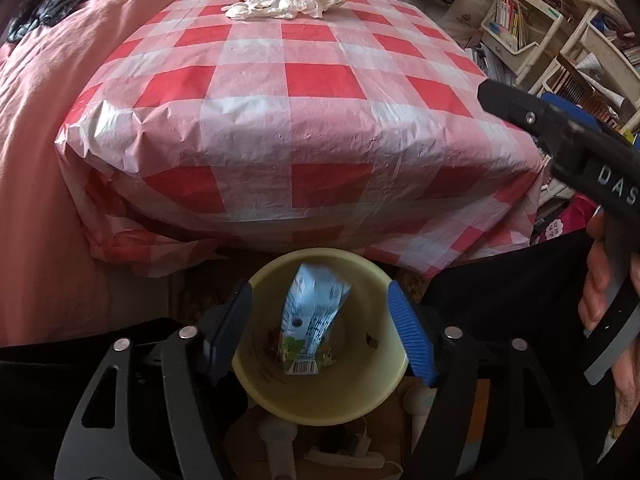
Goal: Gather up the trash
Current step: 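Carry the milk carton with the left gripper and release it into the bin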
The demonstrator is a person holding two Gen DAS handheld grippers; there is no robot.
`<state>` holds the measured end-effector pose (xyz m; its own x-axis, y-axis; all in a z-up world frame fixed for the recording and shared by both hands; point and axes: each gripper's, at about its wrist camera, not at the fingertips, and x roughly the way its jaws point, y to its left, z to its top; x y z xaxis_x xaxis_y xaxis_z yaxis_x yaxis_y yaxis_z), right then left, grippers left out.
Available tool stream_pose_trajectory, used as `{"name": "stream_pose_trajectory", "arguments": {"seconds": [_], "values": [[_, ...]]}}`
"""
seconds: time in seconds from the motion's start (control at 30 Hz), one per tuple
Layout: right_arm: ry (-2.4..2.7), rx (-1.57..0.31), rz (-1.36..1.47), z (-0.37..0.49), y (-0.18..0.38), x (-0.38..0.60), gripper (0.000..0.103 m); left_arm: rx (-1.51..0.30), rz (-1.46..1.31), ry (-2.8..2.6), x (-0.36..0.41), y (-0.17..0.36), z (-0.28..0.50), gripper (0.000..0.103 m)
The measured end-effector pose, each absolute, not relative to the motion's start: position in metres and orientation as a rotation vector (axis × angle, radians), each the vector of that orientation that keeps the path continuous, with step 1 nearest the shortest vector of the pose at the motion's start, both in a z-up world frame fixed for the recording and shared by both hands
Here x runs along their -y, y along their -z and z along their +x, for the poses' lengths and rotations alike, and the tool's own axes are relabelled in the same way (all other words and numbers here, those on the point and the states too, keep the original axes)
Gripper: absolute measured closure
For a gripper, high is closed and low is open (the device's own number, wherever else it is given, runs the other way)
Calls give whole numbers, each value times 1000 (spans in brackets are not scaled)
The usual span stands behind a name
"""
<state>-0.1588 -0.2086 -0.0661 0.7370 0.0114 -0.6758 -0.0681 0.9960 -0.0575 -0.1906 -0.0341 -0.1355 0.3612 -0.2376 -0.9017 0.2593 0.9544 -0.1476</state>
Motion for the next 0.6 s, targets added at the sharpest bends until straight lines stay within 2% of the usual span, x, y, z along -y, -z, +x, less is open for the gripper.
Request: {"name": "stream_pose_trajectory", "arguments": {"seconds": [0.17,0.6], "values": [[-34,-724,-80,-160,63,208,8,-1086,30,278,31,125,-193,20],[-43,-711,-101,-160,65,201,8,-867,38,82,11,90,-184,10]]}}
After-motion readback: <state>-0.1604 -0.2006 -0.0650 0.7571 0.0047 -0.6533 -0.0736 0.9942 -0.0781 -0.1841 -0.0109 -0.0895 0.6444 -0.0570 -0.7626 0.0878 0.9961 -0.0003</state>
